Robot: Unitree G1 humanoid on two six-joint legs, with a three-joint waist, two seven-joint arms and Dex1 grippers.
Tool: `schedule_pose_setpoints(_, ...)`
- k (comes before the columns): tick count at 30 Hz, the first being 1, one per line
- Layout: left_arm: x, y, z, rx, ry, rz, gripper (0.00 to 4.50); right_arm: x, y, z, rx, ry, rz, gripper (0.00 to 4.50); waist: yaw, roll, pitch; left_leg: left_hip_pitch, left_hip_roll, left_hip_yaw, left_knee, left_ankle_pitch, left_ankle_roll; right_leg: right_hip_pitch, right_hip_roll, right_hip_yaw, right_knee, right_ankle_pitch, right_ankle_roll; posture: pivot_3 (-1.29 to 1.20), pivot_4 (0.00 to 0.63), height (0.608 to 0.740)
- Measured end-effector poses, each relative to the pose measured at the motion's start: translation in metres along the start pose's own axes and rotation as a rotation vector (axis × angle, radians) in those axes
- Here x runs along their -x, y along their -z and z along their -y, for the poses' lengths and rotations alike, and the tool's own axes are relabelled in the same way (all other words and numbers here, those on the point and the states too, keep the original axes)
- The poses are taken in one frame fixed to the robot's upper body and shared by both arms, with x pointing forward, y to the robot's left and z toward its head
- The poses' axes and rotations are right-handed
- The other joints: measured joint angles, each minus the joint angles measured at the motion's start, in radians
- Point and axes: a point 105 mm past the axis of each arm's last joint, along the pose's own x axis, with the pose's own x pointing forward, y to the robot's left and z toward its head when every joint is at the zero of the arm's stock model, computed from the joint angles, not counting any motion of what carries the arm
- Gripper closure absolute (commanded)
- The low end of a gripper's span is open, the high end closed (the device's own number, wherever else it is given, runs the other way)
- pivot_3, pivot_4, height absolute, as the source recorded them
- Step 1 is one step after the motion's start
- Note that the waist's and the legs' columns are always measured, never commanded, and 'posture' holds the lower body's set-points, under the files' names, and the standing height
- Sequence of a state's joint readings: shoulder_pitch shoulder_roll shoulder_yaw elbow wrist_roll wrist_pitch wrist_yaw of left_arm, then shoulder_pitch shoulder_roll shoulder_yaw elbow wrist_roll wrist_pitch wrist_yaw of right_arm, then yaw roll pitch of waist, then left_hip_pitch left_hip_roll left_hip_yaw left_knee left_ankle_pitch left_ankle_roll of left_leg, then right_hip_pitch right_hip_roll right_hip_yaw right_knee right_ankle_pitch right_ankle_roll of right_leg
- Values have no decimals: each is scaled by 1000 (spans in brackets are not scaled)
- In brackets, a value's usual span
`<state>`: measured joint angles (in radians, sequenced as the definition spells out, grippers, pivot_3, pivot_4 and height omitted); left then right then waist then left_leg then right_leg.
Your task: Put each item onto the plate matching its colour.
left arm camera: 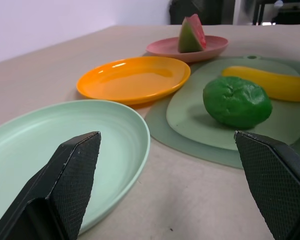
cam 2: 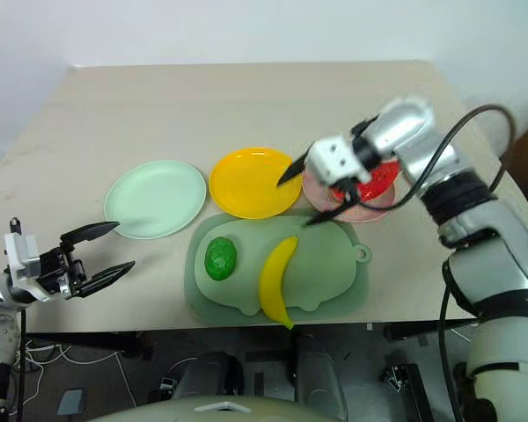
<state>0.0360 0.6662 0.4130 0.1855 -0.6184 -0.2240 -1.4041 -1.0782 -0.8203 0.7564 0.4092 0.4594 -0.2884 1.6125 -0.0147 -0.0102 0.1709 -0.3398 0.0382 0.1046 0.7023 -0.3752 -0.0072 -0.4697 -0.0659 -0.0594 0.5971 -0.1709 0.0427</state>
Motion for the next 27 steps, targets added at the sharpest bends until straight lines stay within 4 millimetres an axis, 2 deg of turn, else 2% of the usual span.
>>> schedule_pose_setpoints(2, 4, -2, 1, -7, -6, -3, 0, -9, -1, -10, 3, -53, 9, 17, 0, 0, 0, 0, 0, 0, 0, 0, 0, 0, 0, 0, 0, 0, 0, 0, 150, 736)
schedule_pose_setpoints(6, 14, -6, 2, -12, -28, -6, 0, -15, -7, -16, 45, -97, 14, 17, 0, 0, 0, 1, 0, 0, 0, -1, 1, 0, 2, 0, 0, 0, -1, 0, 150, 736)
schedule_pose_setpoints(11, 30, -9, 4, -10, -65, -21, 0, -40, -2, -27, 45, -165, 39, 17, 0, 0, 0, 1, 0, 1, 0, -1, 1, 0, 2, -1, 0, 0, -2, 0, 150, 736)
schedule_pose_setpoints(18, 39, -5, 11, 14, -87, -41, 0, -62, 4, -28, 72, -203, 31, 17, 2, 0, 0, 0, 0, 1, 0, -1, 1, 0, 2, -1, 0, 0, -2, 0, 150, 736)
schedule_pose_setpoints(27, 38, -4, 11, 17, -96, -22, 0, -72, 12, -21, 76, -188, -3, 17, 0, 0, 0, 1, -1, 1, 0, 0, 1, 0, 3, -1, 1, -1, -3, 0, 150, 736)
